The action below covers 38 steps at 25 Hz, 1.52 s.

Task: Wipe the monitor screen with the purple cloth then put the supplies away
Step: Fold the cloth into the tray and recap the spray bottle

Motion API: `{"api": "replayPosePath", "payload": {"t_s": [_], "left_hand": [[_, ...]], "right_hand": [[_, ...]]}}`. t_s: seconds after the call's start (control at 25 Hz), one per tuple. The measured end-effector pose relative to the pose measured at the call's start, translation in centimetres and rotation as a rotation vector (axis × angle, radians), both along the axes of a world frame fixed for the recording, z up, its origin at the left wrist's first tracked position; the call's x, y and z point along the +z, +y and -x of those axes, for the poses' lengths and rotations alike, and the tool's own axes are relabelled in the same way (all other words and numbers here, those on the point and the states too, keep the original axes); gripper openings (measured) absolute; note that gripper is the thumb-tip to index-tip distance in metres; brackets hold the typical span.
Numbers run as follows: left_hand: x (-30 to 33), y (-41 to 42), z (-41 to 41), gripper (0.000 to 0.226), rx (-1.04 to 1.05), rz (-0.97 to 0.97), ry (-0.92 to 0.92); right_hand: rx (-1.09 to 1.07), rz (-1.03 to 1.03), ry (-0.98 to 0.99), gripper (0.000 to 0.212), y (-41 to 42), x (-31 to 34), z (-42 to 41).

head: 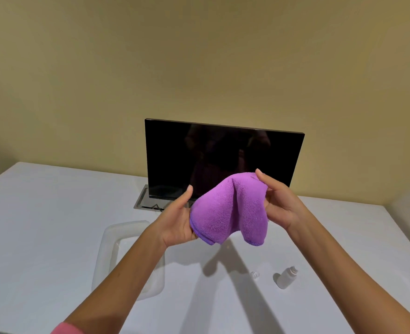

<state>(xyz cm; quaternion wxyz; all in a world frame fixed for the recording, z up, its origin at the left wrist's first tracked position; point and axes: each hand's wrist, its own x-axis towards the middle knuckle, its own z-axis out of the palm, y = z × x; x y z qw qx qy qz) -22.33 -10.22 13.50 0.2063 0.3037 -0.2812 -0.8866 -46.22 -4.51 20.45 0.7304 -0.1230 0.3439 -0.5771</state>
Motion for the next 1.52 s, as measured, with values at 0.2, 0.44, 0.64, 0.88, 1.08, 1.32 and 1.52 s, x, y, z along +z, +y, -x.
{"api": "replayPosePath", "payload": {"t_s": [0.2,0.44,0.64,0.88,1.08,1.32,1.52], "left_hand": [[-0.9,0.9,0.2,0.078,0.226,0.327,-0.047],[-0.3,-0.2,-0.7,0.064,0.352,0.594,-0.327],[0.9,-0.8,-1.2,0.029,0.191,0.756,-0.414],[2.6,-1.8,-1.6,0.036,-0.061,0.978,-0.777],[3.2,-2.0,-1.9,0.015,-0.328,1.095,-0.8],[3.4,-1.1,-3.0,0.041,-0.684,0.848,-0.432],[3.5,1.8,0.1,0.061,-0.441,0.719,-0.14]], "right_hand": [[-0.022,0.0,0.326,0.027,0.2,-1.0,0.8],[-0.156,-0.114,0.844,0.026,0.5,-3.3,1.0],[0.101,0.115,1.016,0.04,1.1,-3.2,1.3],[0.176,0.29,1.734,0.045,1.0,-2.8,1.0],[0.221,0.237,1.644,0.04,0.6,-1.5,1.5],[0.265,0.291,0.976,0.037,0.6,-0.2,0.9],[0.369,0.295,1.035,0.045,-0.2,0.7,-0.9]]}}
